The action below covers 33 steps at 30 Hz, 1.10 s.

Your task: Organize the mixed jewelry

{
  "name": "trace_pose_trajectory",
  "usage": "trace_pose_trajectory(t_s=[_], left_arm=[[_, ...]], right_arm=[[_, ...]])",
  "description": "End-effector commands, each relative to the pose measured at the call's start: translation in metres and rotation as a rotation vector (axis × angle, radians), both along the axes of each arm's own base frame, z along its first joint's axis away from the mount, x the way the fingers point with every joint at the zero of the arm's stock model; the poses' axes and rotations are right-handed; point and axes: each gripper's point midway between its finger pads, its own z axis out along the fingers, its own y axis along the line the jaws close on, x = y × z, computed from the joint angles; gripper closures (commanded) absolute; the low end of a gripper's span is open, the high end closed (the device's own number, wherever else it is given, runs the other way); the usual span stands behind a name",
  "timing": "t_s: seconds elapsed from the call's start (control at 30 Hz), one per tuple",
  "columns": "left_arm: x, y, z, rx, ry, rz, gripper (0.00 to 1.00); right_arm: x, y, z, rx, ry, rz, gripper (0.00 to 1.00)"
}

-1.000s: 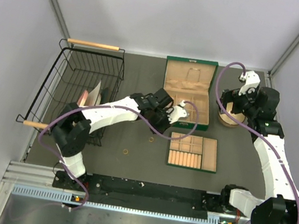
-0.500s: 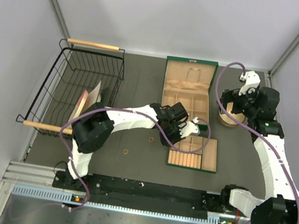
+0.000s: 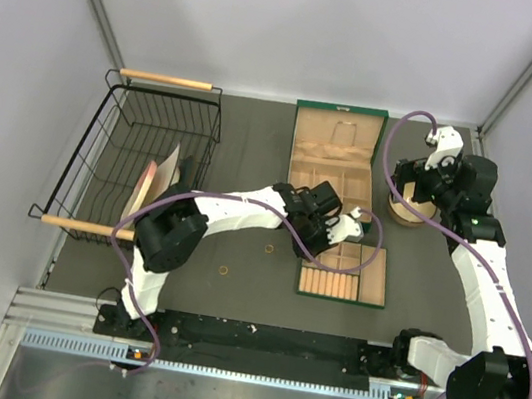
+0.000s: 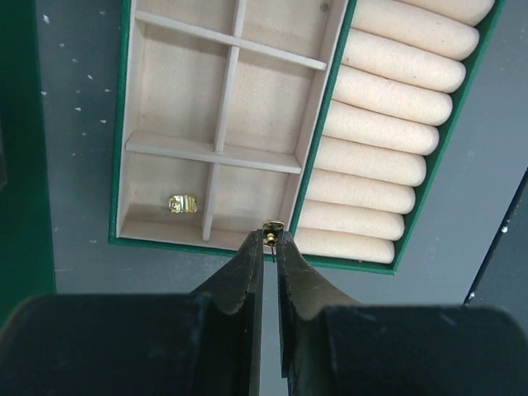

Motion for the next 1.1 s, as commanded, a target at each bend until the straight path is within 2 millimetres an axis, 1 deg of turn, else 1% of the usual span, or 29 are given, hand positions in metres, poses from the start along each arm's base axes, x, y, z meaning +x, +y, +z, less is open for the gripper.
trace_pose_trajectory(t_s=[0.0,0.33,0.37,0.47,0.7,0.93,1.03,1.07], left_arm=[[0.007,-0.014,-0.001,-0.022,-0.028,-0.023,1.0],[0.009,-0.015,-0.009,-0.009,-0.029,-0.022,0.99],[0.01,-0.015,-0.01,-0.007,-0.031,-0.022,0.96],[0.01,-0.015,-0.009,-0.008,-0.033,-0.024,0.92],[0.011,-0.014,-0.002,-0.018,-0.046,-0.024,0.8],[0.011,-0.013,-0.001,-0.018,-0.046,-0.022,0.73],[0.011,-0.014,0.003,-0.026,-0.052,-0.025,0.72],[0.011,-0.014,0.007,-0.033,-0.058,-0.025,0.72]], right_arm=[[0.004,-0.002,0.005,-0.012,-0.027,0.002,0.01],[0.004,-0.001,0.004,-0.014,-0.024,0.003,0.01],[0.004,-0.001,0.004,-0.015,-0.023,0.005,0.01],[0.003,-0.002,0.004,-0.015,-0.023,0.003,0.01],[0.003,-0.002,0.005,-0.014,-0.027,0.003,0.01],[0.003,-0.002,0.006,-0.014,-0.03,0.003,0.01],[0.003,-0.002,0.005,-0.014,-0.027,0.003,0.01],[0.003,-0.001,0.005,-0.014,-0.027,0.004,0.01]])
